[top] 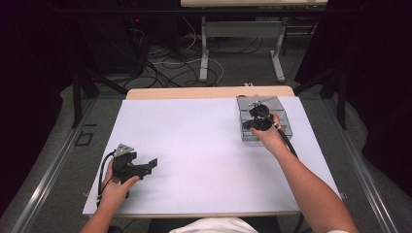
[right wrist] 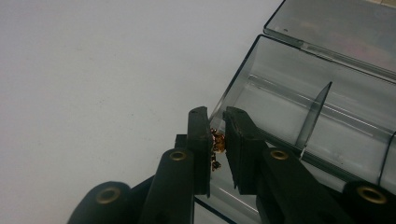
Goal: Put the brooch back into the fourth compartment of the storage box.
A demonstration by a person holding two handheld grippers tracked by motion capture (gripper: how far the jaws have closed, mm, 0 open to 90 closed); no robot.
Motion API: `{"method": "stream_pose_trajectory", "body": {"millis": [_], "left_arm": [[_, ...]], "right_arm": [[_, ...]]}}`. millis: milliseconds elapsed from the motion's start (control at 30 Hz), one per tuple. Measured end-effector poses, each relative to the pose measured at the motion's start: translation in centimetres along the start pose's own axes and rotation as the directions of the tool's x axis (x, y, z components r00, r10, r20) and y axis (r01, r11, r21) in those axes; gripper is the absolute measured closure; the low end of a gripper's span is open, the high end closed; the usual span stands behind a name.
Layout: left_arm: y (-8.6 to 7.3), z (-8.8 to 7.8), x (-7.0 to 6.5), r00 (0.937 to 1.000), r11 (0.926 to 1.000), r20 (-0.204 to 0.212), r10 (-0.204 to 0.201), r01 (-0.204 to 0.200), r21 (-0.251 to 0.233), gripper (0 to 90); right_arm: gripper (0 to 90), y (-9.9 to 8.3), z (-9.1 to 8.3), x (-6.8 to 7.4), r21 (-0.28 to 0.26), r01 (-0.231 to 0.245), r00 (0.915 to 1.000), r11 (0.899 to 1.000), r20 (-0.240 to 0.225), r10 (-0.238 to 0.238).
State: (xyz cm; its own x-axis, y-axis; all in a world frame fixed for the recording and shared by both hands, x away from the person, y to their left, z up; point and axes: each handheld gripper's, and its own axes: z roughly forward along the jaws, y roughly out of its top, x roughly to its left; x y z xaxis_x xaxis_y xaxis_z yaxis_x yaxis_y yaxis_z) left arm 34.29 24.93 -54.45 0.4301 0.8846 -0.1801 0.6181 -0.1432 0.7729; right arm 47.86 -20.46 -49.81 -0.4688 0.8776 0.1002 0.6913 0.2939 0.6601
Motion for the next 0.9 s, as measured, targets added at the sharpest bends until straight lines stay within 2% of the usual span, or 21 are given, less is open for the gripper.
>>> {"method": "stream_pose_trajectory", "body": {"millis": [267,300,367,433,600,667,900], "left_arm": [[0.0,0.0,0.0,1.0000,1.0000,0.001,-0.003,0.003,-0.001,5.4],[0.0,0.0,0.0,1.0000,1.0000,0.000,0.001,-0.001,0.000,5.4],[0.0,0.0,0.0,1.0000,1.0000,0.000,0.000,0.000,0.000,5.4],[0.0,0.0,0.0,1.0000,1.0000,0.000,0.000,0.000,-0.001,5.4],[0.0,0.0,0.0,1.0000,1.0000,-0.001,0.000,0.000,-0.001,5.4],[0.0,0.1,0.0,1.0000,0.9999,-0.002,-0.006,0.006,-0.013,5.4],[0.0,0.1,0.0,1.0000,1.0000,-0.002,-0.004,0.004,-0.005,5.4]], "right_arm": [[80.9,-0.3,0.4,-0.5,0.021,-0.014,0.9998,1.000,0.011,0.014],[80.9,-0.3,0.4,-0.6,0.027,-0.005,0.9999,1.000,0.013,0.005],[80.9,-0.4,0.6,-0.6,0.032,-0.024,0.9996,0.999,0.015,0.023],[80.9,-0.5,0.7,-0.7,0.043,-0.009,0.9998,0.999,0.021,0.008],[80.8,-0.6,1.1,-0.9,0.068,-0.031,0.9992,0.997,0.029,0.029],[80.9,-0.8,1.1,-1.0,0.071,-0.025,0.9995,0.997,0.020,0.023],[80.7,-1.1,1.5,-1.2,0.098,-0.043,0.9988,0.994,0.029,0.040]]}}
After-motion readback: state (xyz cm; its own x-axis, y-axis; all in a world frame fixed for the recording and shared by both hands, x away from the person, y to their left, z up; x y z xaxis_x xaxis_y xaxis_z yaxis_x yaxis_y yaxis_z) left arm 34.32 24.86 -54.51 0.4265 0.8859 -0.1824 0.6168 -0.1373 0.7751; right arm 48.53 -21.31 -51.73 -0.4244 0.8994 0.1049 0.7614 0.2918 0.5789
